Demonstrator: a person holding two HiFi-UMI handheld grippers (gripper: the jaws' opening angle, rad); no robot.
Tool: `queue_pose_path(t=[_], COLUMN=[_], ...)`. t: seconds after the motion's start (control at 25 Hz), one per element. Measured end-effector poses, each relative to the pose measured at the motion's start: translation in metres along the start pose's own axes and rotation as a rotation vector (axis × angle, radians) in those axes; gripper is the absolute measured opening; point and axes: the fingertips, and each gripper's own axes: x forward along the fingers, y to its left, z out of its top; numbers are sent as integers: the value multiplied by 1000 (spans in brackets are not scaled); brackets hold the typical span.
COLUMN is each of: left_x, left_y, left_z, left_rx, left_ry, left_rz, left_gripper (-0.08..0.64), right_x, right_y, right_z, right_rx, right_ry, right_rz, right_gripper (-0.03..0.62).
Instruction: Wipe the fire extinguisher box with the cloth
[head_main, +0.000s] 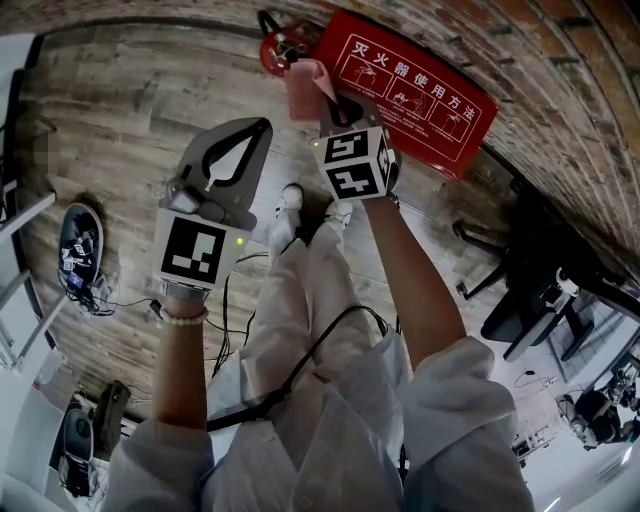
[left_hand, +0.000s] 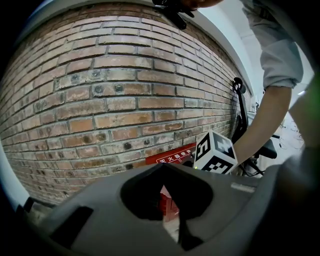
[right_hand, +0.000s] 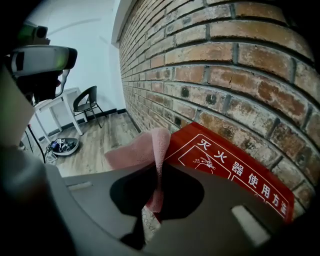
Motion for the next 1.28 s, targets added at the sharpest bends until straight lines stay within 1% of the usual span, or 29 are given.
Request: queue_pose_path(t=[0.44,1.12,1.28], left_x=[7,27,31], left_y=[-13,-47,-58], left_z=[4,17,21], left_rx=[13,48,57], left_ry=[-1,-3,-6], left_rz=[-21,-82,-96], left_gripper=[-12,-11,-11], right_x=[-11,-43,-53], right_y=[-18,-60,-72], right_z=[-13,-52,-63], right_rx=[32,88,115], right_ry=[8,25,25], right_rz=[-33,-105,-128], right_gripper=[18,18,18])
